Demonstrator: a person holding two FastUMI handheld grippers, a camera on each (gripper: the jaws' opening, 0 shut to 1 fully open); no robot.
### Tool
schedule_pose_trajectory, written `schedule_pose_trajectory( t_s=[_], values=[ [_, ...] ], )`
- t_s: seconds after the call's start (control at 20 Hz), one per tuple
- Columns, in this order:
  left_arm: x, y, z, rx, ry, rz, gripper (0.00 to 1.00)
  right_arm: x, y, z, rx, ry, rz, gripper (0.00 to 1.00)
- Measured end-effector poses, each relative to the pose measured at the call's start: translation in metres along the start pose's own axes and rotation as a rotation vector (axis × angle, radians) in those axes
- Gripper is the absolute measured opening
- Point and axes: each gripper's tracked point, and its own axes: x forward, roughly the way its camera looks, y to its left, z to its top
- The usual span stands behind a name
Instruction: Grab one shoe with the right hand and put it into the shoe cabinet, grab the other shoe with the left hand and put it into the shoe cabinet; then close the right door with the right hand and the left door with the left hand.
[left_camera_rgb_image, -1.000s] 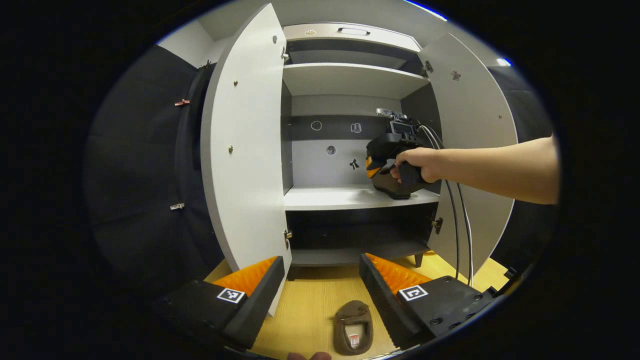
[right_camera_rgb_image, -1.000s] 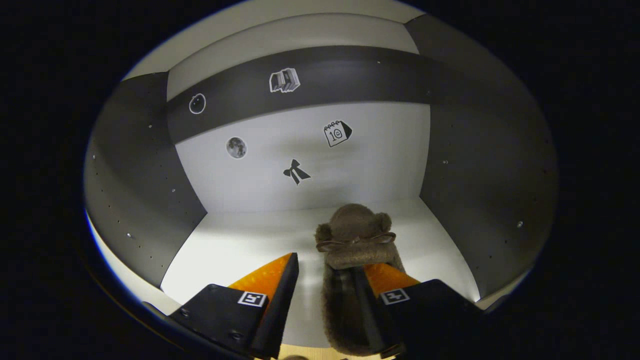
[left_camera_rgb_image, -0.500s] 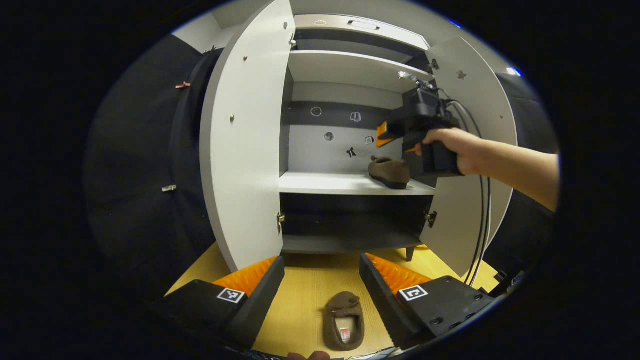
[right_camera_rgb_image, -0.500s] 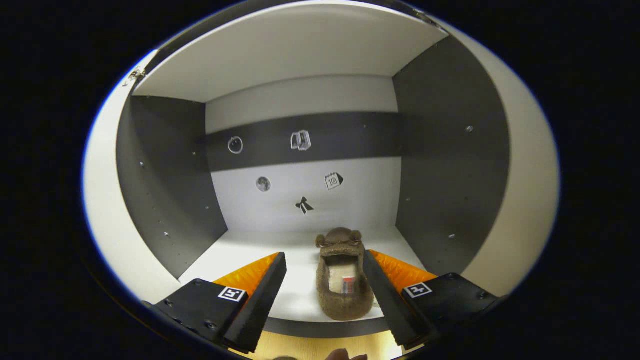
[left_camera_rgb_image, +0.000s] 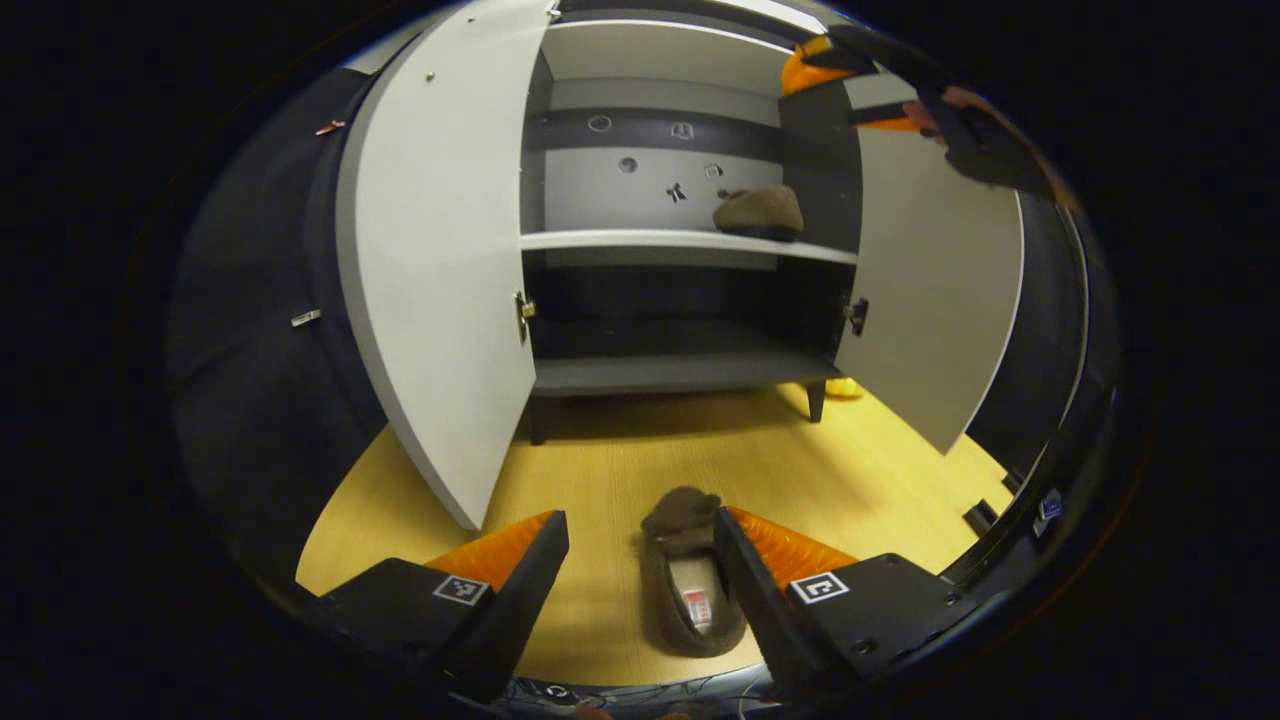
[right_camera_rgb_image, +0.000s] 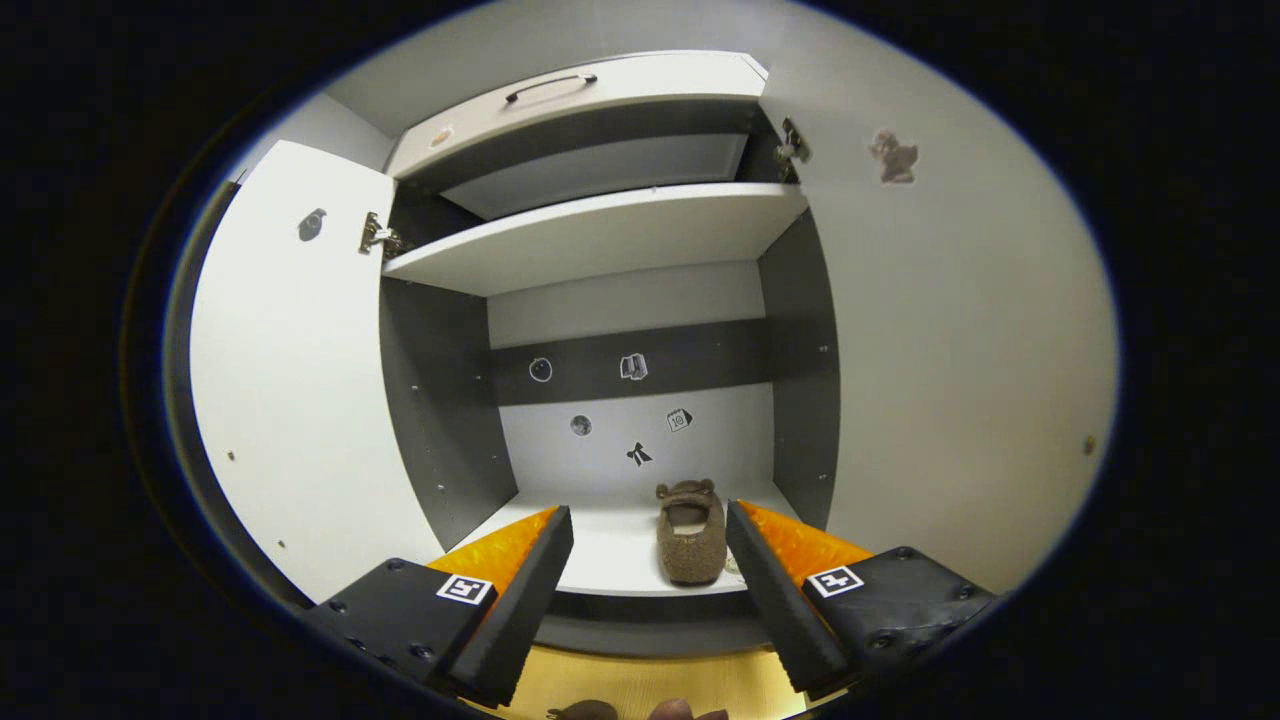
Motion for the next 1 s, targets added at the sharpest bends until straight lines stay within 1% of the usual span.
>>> schedule_pose_trajectory(
  t_s=[0.05, 0.1, 0.25, 0.3, 0.35, 0.45, 0.5, 0.6, 0.7, 0.75, 0.8, 0.85, 0.95, 1.0],
  values=[
    [0.008, -0.003, -0.014, 0.013, 0.024, -0.008, 0.94, -0.013, -0.001, 0.004, -0.002, -0.013, 0.001, 1.00],
    [0.018, -0.004, -0.028, 0.025, 0.053, -0.018, 0.94, -0.025, -0.002, 0.009, -0.005, -0.027, 0.003, 0.98],
    [0.047, -0.008, -0.064, 0.041, 0.111, -0.045, 0.93, -0.052, -0.008, 0.017, -0.012, -0.044, -0.002, 0.98],
    [0.056, -0.009, -0.071, 0.029, 0.118, -0.052, 0.91, -0.060, -0.011, 0.016, -0.015, -0.037, -0.005, 0.98],
    [0.066, -0.010, -0.075, 0.013, 0.119, -0.056, 0.84, -0.065, -0.015, 0.016, -0.018, -0.034, -0.012, 0.98],
    [0.084, -0.007, -0.080, -0.010, 0.114, -0.048, 0.77, -0.077, -0.022, 0.014, -0.020, -0.030, -0.023, 0.98],
    [0.092, -0.010, -0.082, -0.021, 0.114, -0.054, 0.77, -0.083, -0.024, 0.013, -0.018, -0.030, -0.025, 0.98],
    [0.107, -0.011, -0.083, -0.031, 0.110, -0.054, 0.72, -0.095, -0.032, 0.008, -0.017, -0.015, -0.036, 0.98],
    [0.121, -0.013, -0.085, -0.067, 0.109, -0.052, 0.69, -0.102, -0.041, 0.005, -0.022, -0.002, -0.052, 0.98],
    [0.127, -0.015, -0.085, -0.084, 0.113, -0.053, 0.65, -0.104, -0.045, 0.002, -0.030, 0.004, -0.059, 0.98],
    [0.133, -0.015, -0.086, -0.087, 0.116, -0.049, 0.56, -0.106, -0.049, -0.001, -0.035, 0.012, -0.064, 0.98],
    [0.139, -0.016, -0.085, -0.083, 0.119, -0.048, 0.56, -0.109, -0.052, -0.005, -0.036, 0.023, -0.068, 0.98],
    [0.147, -0.016, -0.084, -0.061, 0.130, -0.030, 0.43, -0.113, -0.057, -0.010, -0.042, 0.035, -0.077, 0.98],
    [0.149, -0.014, -0.083, -0.053, 0.138, -0.025, 0.38, -0.116, -0.058, -0.012, -0.046, 0.035, -0.077, 0.98]
  ],
)
